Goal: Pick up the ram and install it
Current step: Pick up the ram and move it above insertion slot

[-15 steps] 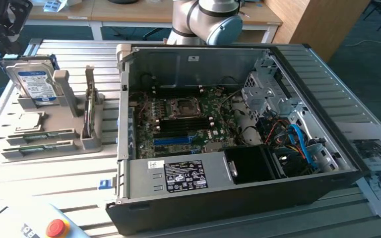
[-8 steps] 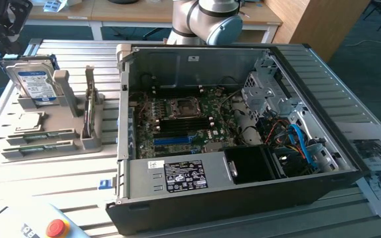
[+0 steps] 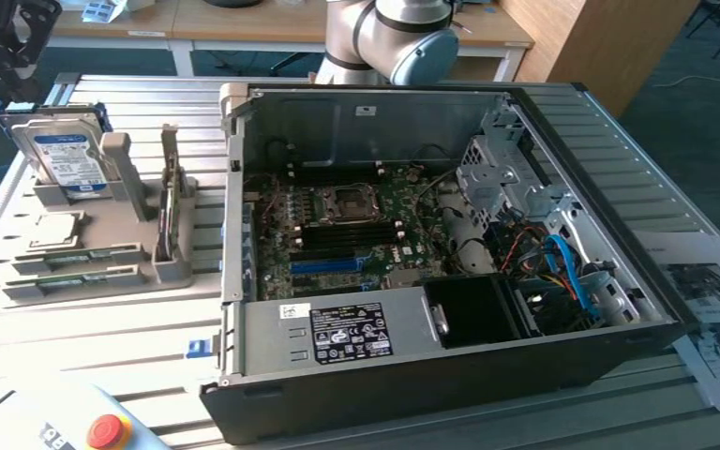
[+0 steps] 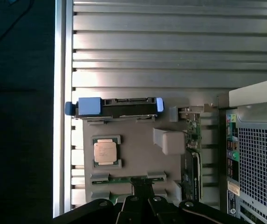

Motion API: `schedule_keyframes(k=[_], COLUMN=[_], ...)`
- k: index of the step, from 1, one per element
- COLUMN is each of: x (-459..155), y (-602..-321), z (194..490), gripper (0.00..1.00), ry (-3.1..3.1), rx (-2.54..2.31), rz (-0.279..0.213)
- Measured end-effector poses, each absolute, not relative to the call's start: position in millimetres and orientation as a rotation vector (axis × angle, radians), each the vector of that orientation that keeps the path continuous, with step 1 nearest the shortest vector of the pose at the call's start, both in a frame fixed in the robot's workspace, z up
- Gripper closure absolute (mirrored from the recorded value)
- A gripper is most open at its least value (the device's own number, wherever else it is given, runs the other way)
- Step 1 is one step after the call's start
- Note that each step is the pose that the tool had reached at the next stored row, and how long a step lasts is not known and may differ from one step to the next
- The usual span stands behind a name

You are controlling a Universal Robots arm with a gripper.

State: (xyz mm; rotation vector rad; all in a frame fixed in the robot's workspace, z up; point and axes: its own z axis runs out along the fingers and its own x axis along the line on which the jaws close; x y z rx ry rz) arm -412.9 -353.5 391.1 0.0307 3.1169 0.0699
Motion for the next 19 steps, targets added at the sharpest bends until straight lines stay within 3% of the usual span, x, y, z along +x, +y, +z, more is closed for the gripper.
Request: schedule_keyframes(k=[19], x=[-412.9], y=[-353.5], z=[391.1], gripper=[0.90], ry=[3.105], rx=[-0.323], rz=[0.082])
